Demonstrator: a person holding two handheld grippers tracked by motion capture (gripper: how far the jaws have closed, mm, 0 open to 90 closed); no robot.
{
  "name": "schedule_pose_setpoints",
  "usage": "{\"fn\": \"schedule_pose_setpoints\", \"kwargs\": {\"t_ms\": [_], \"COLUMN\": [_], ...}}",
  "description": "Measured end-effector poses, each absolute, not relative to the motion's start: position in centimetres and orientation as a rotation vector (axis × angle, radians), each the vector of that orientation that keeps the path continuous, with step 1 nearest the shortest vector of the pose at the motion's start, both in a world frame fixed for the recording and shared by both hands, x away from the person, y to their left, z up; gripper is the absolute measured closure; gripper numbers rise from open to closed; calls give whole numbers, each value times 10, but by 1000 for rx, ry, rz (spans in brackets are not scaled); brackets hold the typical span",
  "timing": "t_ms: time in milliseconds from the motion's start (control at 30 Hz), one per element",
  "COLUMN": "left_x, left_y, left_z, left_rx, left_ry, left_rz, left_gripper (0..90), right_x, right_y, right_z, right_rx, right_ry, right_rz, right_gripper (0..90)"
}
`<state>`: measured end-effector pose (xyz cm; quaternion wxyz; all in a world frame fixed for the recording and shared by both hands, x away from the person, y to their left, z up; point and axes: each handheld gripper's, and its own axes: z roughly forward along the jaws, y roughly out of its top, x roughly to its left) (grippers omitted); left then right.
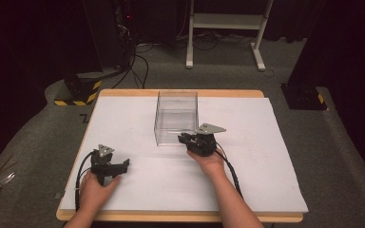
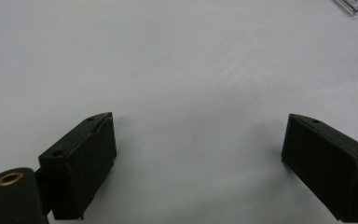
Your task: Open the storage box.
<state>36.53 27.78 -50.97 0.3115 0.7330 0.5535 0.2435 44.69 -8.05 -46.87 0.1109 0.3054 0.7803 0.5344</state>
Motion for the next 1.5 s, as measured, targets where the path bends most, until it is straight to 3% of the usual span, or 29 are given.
{"fn": "schedule_pose_setpoints", "kwargs": {"t_ms": [1500], "left_x": [365], "left_y": [278], "left_z": [-510], "left_rx": [1934], "left_ry": [1461], "left_rz": [643], "left_gripper": [103], "right_x": [404], "right_y": [-92], "right_z": [-471], "right_rx": [791], "right_ry": [2349], "right_rz": [1612], "right_gripper": [807]}}
